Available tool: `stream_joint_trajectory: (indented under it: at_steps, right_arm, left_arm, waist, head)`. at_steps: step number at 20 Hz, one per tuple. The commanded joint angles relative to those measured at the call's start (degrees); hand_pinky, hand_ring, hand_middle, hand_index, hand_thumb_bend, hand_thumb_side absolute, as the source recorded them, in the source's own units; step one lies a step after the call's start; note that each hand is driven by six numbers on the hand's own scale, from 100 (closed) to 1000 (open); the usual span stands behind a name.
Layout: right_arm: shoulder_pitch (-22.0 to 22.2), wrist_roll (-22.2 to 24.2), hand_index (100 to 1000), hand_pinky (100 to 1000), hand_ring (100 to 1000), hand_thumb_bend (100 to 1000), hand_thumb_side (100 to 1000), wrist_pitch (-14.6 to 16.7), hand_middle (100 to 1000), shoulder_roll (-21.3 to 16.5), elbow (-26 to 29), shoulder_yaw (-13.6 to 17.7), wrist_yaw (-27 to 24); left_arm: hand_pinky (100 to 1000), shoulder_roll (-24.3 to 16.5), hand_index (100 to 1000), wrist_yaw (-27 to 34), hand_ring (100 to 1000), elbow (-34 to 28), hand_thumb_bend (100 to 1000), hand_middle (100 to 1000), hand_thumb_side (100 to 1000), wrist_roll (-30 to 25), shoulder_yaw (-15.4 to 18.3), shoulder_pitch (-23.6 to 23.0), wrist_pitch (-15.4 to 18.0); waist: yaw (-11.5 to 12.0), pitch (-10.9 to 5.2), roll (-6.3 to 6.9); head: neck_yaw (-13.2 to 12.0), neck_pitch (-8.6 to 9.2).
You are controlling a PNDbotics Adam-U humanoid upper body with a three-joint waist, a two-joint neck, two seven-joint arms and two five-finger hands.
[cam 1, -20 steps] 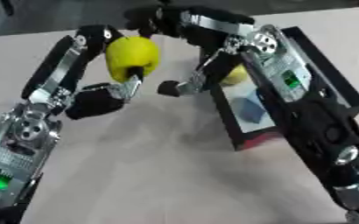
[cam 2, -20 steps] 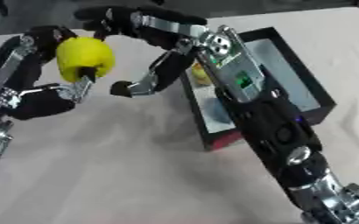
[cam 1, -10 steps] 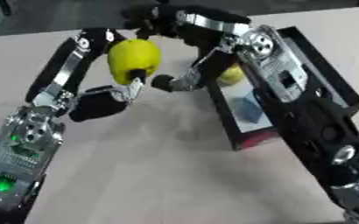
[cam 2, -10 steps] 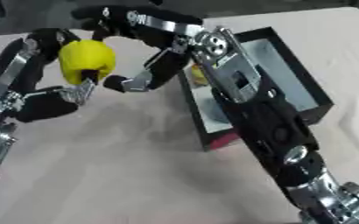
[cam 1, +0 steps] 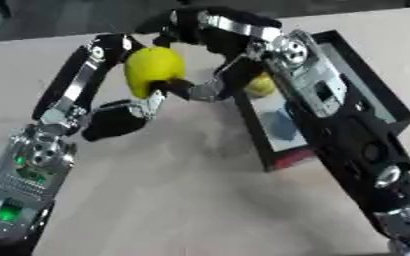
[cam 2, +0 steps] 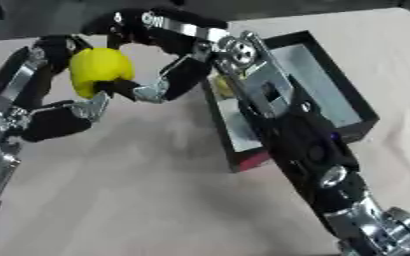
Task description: Pick up the objects with one hand, pass them to the other hand, and then place them into the box on the other side of the table.
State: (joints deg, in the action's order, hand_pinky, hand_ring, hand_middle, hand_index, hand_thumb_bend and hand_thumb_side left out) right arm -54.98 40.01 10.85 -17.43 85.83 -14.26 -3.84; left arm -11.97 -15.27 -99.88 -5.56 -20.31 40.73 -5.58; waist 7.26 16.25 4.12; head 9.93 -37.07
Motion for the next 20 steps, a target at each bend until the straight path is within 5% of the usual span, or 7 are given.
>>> stream_joint_trajectory:
  at_steps: [1, 8, 18, 20]
  right_arm:
    - [-1.5, -0.6, 802, 932, 1000, 190, 100, -0.7, 443, 0.1, 0.7, 0.2, -0.7]
    - [-1.5, -0.9, 732, 929, 1000, 260, 100, -1.4, 484, 0.3, 0.4, 0.1, -0.9]
    - [-1.6, -1.2, 573, 927, 1000, 169, 102, -2.9, 413, 0.5, 0.5, 0.0, -4.5]
    - [-1.6, -1.0, 572, 921, 1000, 100, 102, -2.8, 395, 0.4, 0.6, 0.1, -4.9]
  left_arm:
    - [802, 0.2, 597, -0.4, 643, -0.4, 100, 525, 100, 0.0, 0.0, 0.6, 0.3]
    - [803, 0.9, 598, -0.3, 646, -0.6, 100, 526, 100, 0.3, -0.1, 0.6, 0.6]
    - [807, 1.6, 622, -1.7, 651, -0.4, 100, 530, 100, -0.2, -0.4, 0.5, 0.2]
    - [812, 1.7, 637, -1.6, 656, -0.4, 196, 538, 100, -0.4, -0.5, 0.6, 0.3]
  waist:
    - [0.2, -5.25, -0.85]
    - [0.3, -5.17, -0.9]
    - [0.3, -5.07, -0.92]
    - [0.2, -5.1, -0.92]
  head:
    - [0.2, 0.91]
    - [0.3, 0.97]
    - [0.3, 0.86]
    - [0.4, 0.72]
